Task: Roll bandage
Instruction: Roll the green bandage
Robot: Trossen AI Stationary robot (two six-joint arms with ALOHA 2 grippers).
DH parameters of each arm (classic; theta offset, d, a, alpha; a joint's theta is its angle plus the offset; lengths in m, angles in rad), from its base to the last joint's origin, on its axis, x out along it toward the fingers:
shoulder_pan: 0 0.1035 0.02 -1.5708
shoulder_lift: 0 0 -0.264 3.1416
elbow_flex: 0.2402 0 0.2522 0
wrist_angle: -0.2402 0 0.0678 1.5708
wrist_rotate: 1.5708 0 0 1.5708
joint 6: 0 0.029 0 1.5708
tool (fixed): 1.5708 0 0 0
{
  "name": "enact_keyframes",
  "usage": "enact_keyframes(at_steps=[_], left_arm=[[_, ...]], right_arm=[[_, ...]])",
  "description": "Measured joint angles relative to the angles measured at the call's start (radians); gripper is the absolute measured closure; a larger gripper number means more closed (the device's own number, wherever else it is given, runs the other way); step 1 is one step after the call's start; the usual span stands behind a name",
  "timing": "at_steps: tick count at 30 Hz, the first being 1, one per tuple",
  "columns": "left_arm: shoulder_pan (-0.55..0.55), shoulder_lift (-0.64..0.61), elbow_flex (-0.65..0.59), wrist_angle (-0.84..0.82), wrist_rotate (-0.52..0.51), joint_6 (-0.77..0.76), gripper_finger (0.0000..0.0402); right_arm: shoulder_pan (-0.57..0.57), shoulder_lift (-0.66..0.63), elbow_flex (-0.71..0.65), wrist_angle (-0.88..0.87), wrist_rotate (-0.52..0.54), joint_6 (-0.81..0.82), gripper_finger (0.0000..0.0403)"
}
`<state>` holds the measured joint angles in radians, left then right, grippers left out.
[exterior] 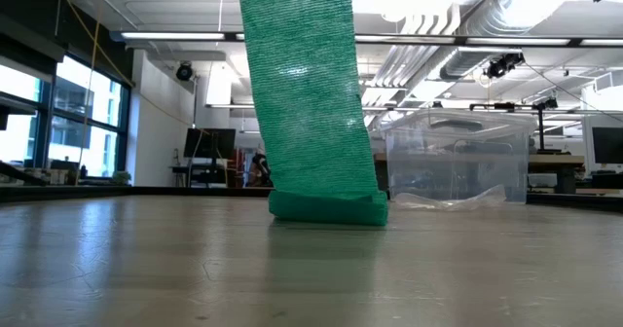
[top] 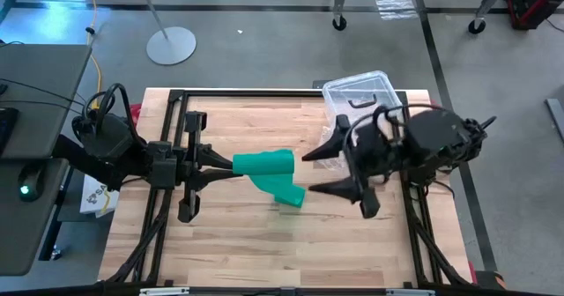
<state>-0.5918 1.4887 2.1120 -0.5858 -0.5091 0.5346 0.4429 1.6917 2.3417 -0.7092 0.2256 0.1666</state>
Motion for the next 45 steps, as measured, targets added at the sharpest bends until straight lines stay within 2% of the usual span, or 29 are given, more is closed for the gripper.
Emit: enact_keyframes(at_steps=[5,10,18,26,33,38,45], left_arm=[[0.000,0.000,0.000,0.001,0.000,-0.008,0.0394],[0.000,0.000,0.000,0.002,0.000,-0.010,0.0394],[0.000,0.000,0.000,0.005,0.001,-0.009,0.0394],[0.000,-0.001,0.000,0.005,0.002,-0.007,0.0394],[0.001,0.000,0.000,0.006,-0.007,-0.006,0.0394],[0.001,-0.001,0.000,0.012,-0.002,-0.007,0.0394],[0.000,0.008,0.000,0.006,-0.006,-0.009,0.0394]], right_arm=[[-0.002,0.018,0.000,-0.009,0.053,0.012,0.0139],[-0.005,0.025,0.000,0.061,0.042,-0.020,0.0139],[-0.005,0.029,0.000,0.154,-0.004,-0.038,0.0139],[-0.007,0.046,0.000,0.164,-0.074,-0.010,0.0139],[-0.011,0.052,0.000,0.173,0.023,-0.014,0.0139],[-0.011,0.053,0.000,0.215,0.010,-0.041,0.0139],[-0.038,0.071,0.000,0.217,-0.021,0.014,0.0141]])
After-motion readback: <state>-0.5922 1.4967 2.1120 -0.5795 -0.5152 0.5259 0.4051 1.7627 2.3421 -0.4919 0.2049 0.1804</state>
